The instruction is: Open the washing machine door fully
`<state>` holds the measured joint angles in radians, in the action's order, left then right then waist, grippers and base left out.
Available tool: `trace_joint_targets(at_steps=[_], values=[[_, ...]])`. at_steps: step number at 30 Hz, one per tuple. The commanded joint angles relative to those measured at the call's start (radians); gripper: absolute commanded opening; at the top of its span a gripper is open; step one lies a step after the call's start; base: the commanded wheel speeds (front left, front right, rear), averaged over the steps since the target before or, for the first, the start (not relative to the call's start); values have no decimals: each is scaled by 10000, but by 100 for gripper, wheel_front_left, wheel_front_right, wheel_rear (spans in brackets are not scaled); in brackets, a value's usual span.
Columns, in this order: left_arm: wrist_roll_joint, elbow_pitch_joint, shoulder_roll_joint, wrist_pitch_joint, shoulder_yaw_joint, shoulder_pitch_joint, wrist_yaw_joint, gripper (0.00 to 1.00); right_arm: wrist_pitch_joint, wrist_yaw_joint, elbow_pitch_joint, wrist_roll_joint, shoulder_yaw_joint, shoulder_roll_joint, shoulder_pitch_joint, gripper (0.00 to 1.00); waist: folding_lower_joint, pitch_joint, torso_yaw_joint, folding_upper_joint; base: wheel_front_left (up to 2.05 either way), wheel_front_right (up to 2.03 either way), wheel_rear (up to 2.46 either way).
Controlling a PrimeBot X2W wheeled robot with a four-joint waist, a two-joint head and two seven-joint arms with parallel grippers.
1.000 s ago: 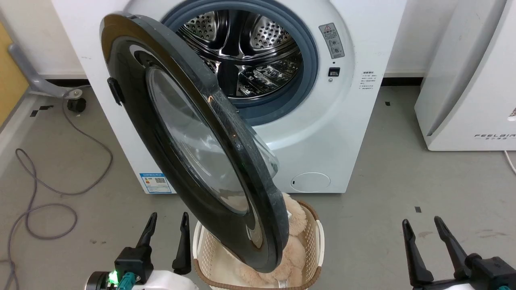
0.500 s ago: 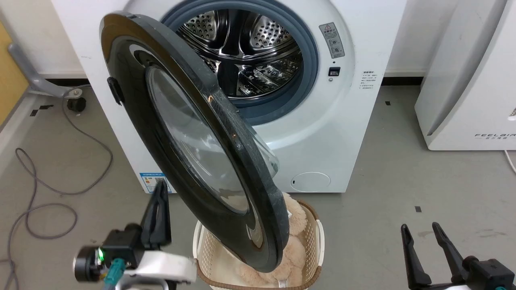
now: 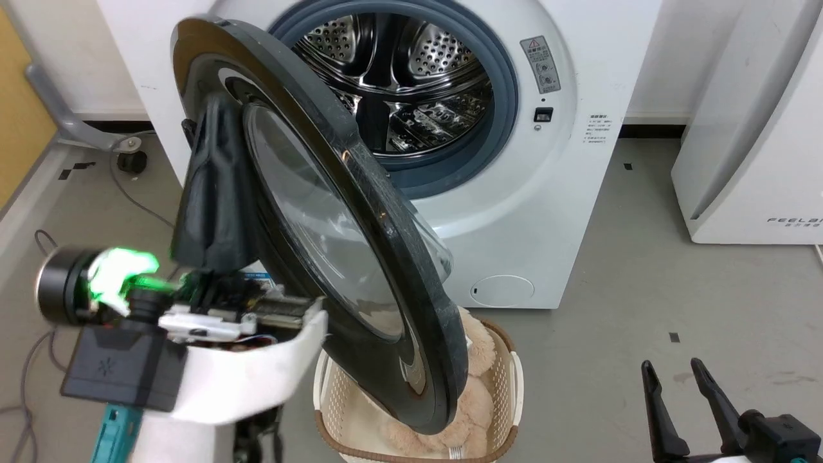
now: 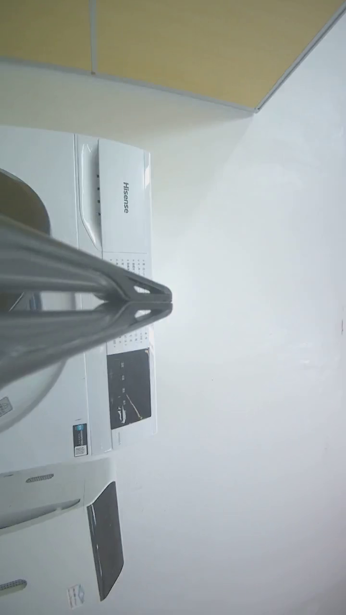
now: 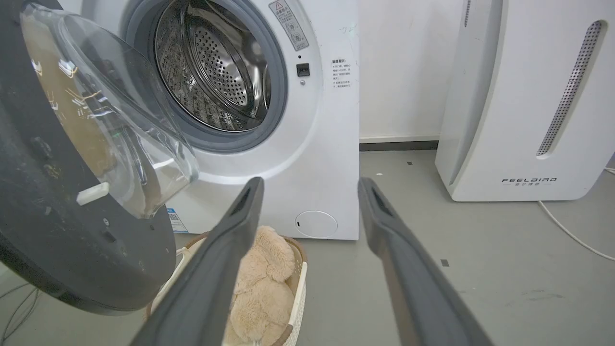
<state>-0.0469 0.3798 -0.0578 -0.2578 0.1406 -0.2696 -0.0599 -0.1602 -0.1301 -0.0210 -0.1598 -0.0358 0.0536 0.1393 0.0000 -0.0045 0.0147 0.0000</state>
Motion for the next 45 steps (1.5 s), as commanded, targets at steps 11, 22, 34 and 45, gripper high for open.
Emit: trace_joint_targets(at_steps=[11,22,34,45], values=[[-534,-172,69,-40,3605,-1201,758,0,0,-6,-130,-297,-82,-33,73,100,0,58,-100,0,0,0,0],[-1534,-1387,67,1597,6305,-78,791,0,-36,-6,-358,-548,-76,-33,167,100,0,109,-123,0,0,0,0],[-1998,-3601,-67,2806,6402,441,206,0,-95,-6,-615,-760,-35,-34,23,100,0,181,-7,0,0,0,0],[-2989,-5901,71,1885,6180,-855,-761,0,-62,-6,-818,-870,54,-34,43,100,0,59,-159,0,0,0,0]])
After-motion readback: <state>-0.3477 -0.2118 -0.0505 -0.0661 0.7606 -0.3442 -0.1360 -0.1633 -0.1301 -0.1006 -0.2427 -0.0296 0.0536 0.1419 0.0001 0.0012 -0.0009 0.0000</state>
